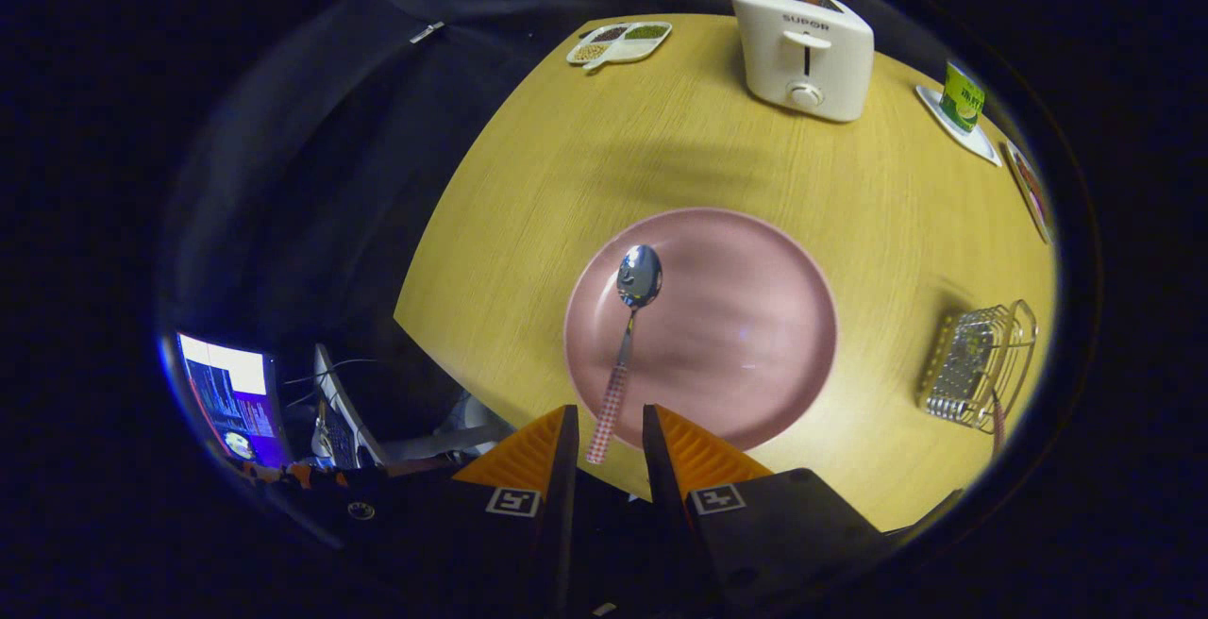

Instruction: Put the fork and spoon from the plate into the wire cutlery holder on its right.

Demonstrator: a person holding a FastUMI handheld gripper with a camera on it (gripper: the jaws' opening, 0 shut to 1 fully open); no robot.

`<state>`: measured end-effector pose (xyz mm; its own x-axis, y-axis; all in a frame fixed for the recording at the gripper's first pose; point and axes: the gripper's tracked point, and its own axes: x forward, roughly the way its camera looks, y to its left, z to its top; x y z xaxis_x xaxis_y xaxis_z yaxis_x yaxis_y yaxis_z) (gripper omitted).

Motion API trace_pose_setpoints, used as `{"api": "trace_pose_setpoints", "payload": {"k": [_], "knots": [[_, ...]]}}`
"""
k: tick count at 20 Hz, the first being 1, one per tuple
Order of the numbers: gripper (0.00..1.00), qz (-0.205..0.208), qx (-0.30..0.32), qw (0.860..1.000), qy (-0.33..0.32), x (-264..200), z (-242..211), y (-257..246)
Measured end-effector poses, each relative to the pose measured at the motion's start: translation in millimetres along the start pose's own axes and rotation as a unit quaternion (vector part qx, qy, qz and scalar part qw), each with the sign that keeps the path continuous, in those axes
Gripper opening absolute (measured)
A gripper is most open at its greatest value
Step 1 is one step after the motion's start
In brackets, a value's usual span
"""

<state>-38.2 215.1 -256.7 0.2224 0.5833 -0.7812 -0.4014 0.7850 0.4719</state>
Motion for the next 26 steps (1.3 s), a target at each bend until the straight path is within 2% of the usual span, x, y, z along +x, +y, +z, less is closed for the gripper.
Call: {"api": "trace_pose_setpoints", "payload": {"k": [5,8,12,13,14,15,18,21,23,26], "knots": [[0.43,-0.006,0.044,0.999,0.028,39,-7,-5],[0.43,-0.025,0.045,0.998,0.04,49,-11,-16],[0.43,-0.028,0.034,0.998,0.05,62,-15,-16],[0.17,-0.039,0.032,0.997,0.054,57,-15,-20],[0.18,-0.033,0.041,0.997,0.053,72,-21,-19],[0.14,-0.03,0.044,0.997,0.055,64,-16,-18],[0.11,-0.036,0.04,0.997,0.062,62,-18,-23],[0.11,-0.025,0.046,0.998,0.04,45,-12,-26],[0.11,-0.016,0.039,0.999,0.025,22,-7,-26],[0.11,-0.029,0.017,0.999,0.007,-25,2,-47]]}}
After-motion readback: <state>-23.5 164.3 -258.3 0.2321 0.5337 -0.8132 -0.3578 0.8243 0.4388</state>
